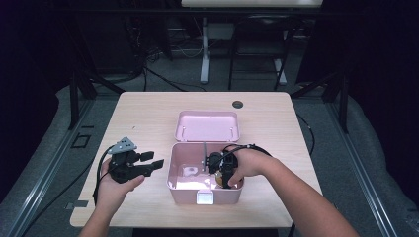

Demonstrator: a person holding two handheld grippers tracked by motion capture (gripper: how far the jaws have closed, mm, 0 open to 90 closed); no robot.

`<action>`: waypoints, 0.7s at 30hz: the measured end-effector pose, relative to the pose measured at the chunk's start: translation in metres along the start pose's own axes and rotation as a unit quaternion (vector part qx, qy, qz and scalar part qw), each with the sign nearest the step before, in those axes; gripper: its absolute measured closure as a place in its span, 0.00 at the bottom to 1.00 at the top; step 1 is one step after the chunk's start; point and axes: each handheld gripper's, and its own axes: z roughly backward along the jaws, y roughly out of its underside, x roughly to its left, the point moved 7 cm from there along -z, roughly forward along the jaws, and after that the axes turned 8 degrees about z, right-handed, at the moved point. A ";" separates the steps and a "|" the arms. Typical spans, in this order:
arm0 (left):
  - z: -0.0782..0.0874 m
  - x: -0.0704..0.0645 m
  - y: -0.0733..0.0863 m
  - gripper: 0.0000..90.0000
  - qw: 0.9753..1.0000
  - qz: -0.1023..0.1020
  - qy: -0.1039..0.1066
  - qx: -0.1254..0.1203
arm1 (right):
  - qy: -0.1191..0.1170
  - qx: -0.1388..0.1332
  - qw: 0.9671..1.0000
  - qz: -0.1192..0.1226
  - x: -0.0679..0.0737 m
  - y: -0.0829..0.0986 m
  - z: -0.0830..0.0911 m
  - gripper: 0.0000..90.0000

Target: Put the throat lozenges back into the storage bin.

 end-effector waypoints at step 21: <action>0.001 0.001 0.000 0.51 1.000 0.000 -0.002 -0.002 | 0.002 0.005 1.000 0.022 0.000 0.001 -0.009 0.22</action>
